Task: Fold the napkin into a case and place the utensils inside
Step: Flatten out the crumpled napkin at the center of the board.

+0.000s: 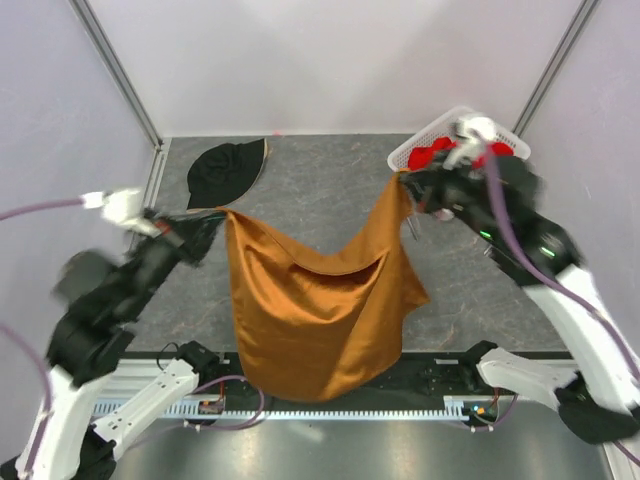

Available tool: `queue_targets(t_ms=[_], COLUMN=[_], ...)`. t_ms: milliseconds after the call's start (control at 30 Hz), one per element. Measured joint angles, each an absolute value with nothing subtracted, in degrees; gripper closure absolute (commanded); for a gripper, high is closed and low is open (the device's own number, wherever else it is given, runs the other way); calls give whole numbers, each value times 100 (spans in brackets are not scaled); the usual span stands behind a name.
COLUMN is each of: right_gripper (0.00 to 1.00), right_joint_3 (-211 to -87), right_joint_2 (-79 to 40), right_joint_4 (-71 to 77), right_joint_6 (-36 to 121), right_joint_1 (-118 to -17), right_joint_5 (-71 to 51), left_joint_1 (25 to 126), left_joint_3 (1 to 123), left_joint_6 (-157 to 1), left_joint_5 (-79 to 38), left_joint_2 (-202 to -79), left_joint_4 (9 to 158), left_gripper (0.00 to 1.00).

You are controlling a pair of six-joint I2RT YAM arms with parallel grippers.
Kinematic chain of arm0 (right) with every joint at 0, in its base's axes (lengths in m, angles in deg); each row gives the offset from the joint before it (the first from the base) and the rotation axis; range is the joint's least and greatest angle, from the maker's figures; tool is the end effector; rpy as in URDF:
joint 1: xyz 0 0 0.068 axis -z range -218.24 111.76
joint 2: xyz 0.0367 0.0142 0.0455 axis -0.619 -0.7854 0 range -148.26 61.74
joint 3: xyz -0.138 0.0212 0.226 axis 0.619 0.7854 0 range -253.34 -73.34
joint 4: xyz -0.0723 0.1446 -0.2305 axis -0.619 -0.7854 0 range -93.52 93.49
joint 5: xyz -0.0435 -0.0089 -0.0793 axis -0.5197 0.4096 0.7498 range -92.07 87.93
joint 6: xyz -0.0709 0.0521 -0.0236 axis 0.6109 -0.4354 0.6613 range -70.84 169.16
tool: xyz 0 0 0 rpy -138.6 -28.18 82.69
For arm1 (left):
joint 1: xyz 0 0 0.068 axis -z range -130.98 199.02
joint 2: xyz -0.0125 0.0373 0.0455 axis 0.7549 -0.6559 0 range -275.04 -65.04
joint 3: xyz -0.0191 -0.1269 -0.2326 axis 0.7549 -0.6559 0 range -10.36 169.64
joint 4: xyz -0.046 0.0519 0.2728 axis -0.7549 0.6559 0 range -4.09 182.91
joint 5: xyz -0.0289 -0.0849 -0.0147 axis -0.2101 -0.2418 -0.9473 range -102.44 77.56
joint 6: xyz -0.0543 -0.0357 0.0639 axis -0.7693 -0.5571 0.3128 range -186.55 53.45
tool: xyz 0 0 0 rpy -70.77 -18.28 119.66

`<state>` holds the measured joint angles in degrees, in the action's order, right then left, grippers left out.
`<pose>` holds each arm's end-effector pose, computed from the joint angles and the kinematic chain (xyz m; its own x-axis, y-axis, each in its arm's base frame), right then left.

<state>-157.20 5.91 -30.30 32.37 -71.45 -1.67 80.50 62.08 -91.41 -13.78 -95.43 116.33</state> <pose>0.1991 0.1296 0.4882 -0.2371 0.1902 -0.9527 -0.4944 0.8206 0.2868 0.0915 -0.0583 0.4977 -0.0717 -0.4489 -0.8907 0.5638 0.7184 -0.4075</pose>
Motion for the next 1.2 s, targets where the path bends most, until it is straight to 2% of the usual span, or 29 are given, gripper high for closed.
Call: queue_targets(t_ms=[100, 200, 233, 300, 367, 433, 467, 500, 567, 600, 667, 767, 867, 933, 1033, 1133, 1200], right_gripper=[100, 100, 95, 84, 56, 51, 39, 32, 17, 13, 13, 13, 20, 25, 42, 53, 56], right_joint_3=[-15768, -16345, -16594, -17315, -18353, -19309, -19704, -19942, -19846, -19661, -18600, -17645, -16996, -16533, -15667, -15023, -14793], right_joint_2=[-749, -2742, -3440, -4771, -6025, -6950, -7262, -7411, -7306, -7127, -6320, -5345, -4703, -4476, -4353, -4419, -4462], right_joint_4=[-2905, -2842, -2796, -2898, -3115, -3255, -3388, -3473, -3550, -3495, -3250, -3145, -2831, -2540, -2125, -1965, -1906], right_joint_6=[3088, 3068, 3071, 3042, 2985, 2926, 2933, 2950, 2979, 2985, 3047, 3092, 3075, 3044, 2974, 2926, 2942], right_joint_1=[-7016, -6778, -6708, -6562, -6448, -6361, -6321, -6295, -6260, -6256, -6232, -6206, -6175, -6175, -6230, -6324, -6398], right_joint_5=[37, -31, -62, -258, -508, -741, -877, -984, -1080, -1076, -1078, -1082, -1152, -1150, -1155, -1170, -1126], left_joint_1=[8046, 7912, 7781, 7237, 6625, 6000, 5749, 5582, 5453, 5458, 5499, 5576, 5698, 5880, 6695, 7652, 8142], left_joint_3=[5664, 5264, 5163, 5041, 5048, 5161, 5211, 5225, 5207, 5172, 4971, 4637, 4184, 3979, 3894, 3889, 3861], left_joint_6=[-9515, -9834, -9915, -10177, -10376, -10540, -10599, -10638, -10686, -10693, -10699, -10699, -10695, -10667, -10636, -10638, -10645], left_joint_5=[-231, 845, 1024, 1253, 1282, 1282, 1266, 1258, 1244, 1212, 938, 471, -406, -935, -1265, -1350, -1372], left_joint_2=[-10610, -12055, -12477, -13500, -14201, -14780, -14946, -14990, -14800, -14636, -13989, -13174, -12684, -12743, -13261, -13893, -14267], left_joint_4=[11816, 11838, 11847, 11888, 11948, 12055, 12107, 12168, 12262, 12258, 12105, 11915, 11554, 11294, 11008, 10678, 10494], left_gripper=[98, 98, 98, 96, 92, 81, 75, 61, 54, 52, 50, 50, 56, 60, 61, 64, 65])
